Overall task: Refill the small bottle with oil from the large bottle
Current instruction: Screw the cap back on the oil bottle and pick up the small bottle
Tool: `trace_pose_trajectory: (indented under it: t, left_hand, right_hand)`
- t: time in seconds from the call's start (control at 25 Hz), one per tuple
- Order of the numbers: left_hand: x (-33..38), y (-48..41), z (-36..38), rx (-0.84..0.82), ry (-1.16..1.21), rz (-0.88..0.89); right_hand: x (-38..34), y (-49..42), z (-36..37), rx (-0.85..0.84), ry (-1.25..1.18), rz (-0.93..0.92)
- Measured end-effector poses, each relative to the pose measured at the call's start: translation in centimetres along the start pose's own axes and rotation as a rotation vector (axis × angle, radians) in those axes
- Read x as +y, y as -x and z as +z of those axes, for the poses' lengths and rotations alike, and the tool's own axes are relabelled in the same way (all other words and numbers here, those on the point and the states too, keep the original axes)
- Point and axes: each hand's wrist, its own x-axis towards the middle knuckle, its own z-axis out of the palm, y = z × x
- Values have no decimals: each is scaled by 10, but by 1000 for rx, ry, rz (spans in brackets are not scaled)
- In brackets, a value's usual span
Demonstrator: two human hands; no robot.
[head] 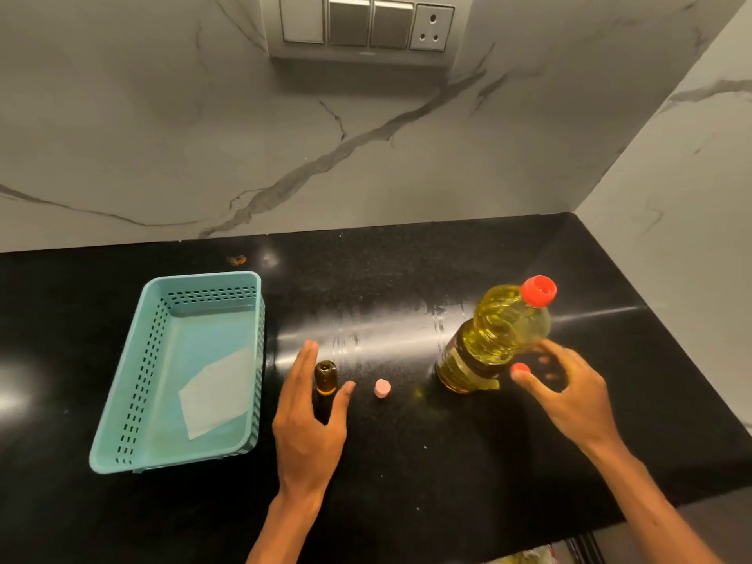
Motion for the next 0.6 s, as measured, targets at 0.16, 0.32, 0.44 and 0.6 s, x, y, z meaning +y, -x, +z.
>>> trace_pose_trajectory:
  t: [0.16, 0.32, 0.44, 0.6]
  left_hand:
    - [84, -6, 24, -80, 224, 81]
    - [138, -15, 68, -203, 261, 131]
    - [147, -16, 93, -190, 163, 146]
    - [154, -16, 111, -207, 124, 136]
  right_hand:
    - [52, -14, 10, -181, 374, -137]
    - [63, -24, 23, -219, 357, -242]
    - [72, -26, 21, -234, 340, -339]
    - [43, -39, -10, -146, 55, -243]
